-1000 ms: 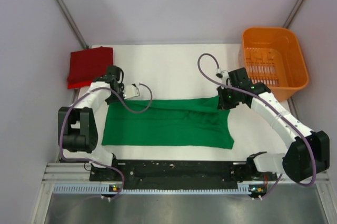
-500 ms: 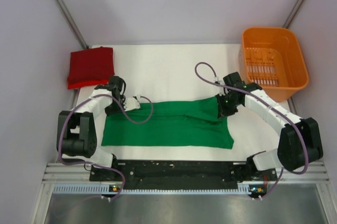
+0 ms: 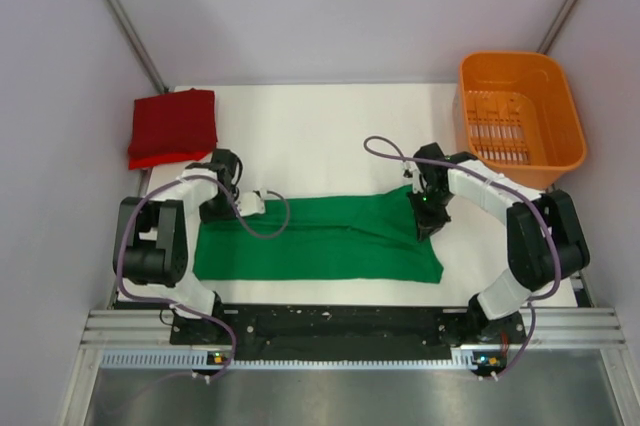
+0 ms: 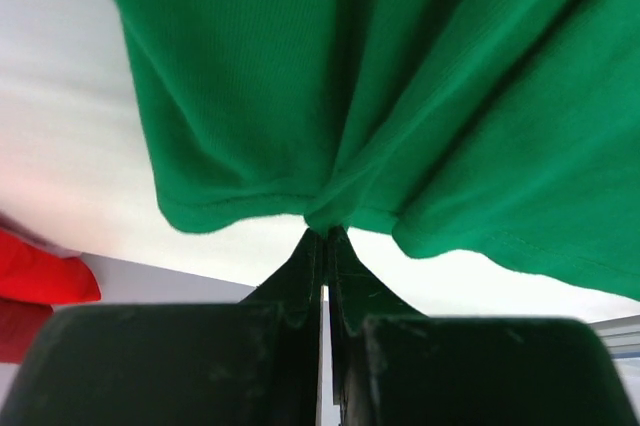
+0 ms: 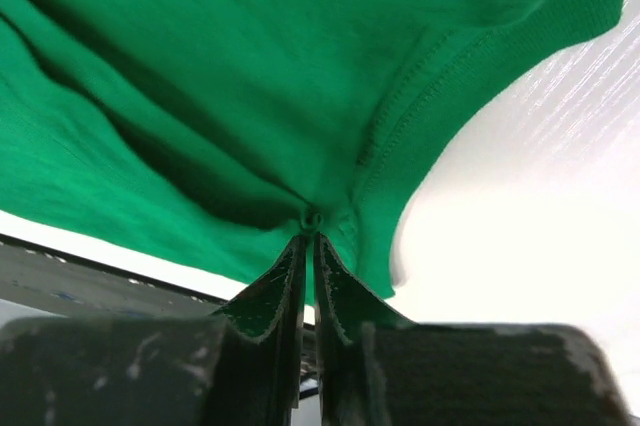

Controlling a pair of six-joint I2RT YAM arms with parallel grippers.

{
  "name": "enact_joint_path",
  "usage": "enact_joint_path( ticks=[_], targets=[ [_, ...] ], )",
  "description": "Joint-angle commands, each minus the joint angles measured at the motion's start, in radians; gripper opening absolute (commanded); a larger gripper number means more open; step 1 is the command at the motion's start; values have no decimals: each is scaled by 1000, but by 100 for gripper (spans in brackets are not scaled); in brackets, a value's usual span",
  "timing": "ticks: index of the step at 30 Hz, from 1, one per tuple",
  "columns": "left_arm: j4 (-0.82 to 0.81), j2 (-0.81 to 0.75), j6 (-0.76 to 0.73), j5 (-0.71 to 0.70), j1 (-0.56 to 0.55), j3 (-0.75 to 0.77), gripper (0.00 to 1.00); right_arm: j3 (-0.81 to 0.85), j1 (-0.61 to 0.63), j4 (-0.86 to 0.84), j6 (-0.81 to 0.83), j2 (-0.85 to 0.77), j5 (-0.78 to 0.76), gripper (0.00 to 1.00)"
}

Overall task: Fold and stack the t-shirts
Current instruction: Fold the other side of the tshirt into a rectangle

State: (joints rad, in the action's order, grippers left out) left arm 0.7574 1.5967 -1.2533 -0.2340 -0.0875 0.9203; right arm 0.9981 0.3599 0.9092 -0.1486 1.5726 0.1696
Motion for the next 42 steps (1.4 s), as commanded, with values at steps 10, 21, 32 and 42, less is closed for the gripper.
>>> enact_joint_path(
  ticks=[10, 21, 32, 42],
  targets=[
    [253, -50, 25, 91, 3, 187, 58, 131, 19, 7, 104, -104, 37, 47],
    [266, -35, 219, 176, 54, 376, 51, 269, 157, -384, 47, 81, 222, 48],
    [207, 28, 341, 162, 40, 339, 37, 241, 182, -383, 35, 216, 267, 37],
    [191, 22, 356, 157, -32, 345, 37, 110, 304, -388, -2, 161, 390, 25]
  ],
)
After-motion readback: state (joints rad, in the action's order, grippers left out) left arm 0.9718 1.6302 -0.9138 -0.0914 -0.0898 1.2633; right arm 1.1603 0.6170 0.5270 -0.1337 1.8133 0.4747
